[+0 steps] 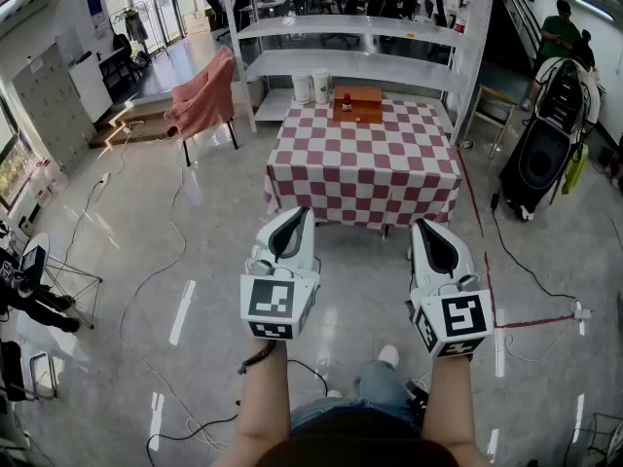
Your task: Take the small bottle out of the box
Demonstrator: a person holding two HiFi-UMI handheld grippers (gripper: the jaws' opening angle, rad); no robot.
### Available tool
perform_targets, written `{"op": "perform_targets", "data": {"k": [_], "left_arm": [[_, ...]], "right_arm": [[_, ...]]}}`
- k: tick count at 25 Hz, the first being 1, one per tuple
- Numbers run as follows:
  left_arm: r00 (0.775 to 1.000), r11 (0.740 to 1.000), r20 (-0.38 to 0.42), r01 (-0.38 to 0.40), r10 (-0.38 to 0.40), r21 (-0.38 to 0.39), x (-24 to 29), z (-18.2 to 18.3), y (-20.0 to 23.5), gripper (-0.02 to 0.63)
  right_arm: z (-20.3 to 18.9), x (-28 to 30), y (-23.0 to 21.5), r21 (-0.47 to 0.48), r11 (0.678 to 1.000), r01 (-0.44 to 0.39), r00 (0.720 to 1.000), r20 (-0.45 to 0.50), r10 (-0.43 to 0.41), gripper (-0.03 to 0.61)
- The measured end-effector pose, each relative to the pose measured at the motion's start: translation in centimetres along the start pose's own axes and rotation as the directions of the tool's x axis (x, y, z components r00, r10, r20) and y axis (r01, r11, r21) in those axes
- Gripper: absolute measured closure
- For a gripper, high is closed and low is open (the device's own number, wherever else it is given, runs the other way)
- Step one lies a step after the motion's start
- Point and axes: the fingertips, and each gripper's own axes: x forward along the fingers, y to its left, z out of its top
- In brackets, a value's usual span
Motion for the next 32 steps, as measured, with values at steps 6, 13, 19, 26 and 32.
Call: {"op": "perform_targets", "data": {"k": [6, 13, 19, 26, 32], "left_arm": [[1.0, 1.0, -0.009, 0.004, -0.004, -0.031, 2.8, -0.2, 0.4, 0.614], [0.999, 0.997, -0.041, 0.002, -0.006, -0.078, 10.1, -2.0, 0.8, 0.614], [0.999, 0.998, -0.039, -0.006, 0.003, -0.064, 17.9, -2.2, 1.1, 0.614], [0.999, 0.996, -0.018, -0.036, 0.035, -0.082, 26.3, -2.2, 1.1, 0.614], [0.997, 0.993, -0.02, -0.075, 0.073, -0.092, 31.4, -2.7, 1.5, 0.614]], "right_arm": [[-1.3, 2.1, -2.1, 0.023, 1.0, 0.007, 1.0, -0.004, -0.007, 0.581], [-3.6, 7.9, -7.1, 0.067, 0.998, 0.006, 1.0, 0.002, -0.006, 0.581], [-5.0, 14.5, -11.9, 0.076, 0.996, -0.038, 0.999, 0.006, 0.037, 0.581], [-5.8, 21.3, -17.6, 0.045, 0.993, -0.106, 0.994, 0.01, 0.106, 0.58], [-7.1, 25.9, -21.1, 0.04, 0.99, -0.138, 0.99, 0.009, 0.138, 0.58]]}}
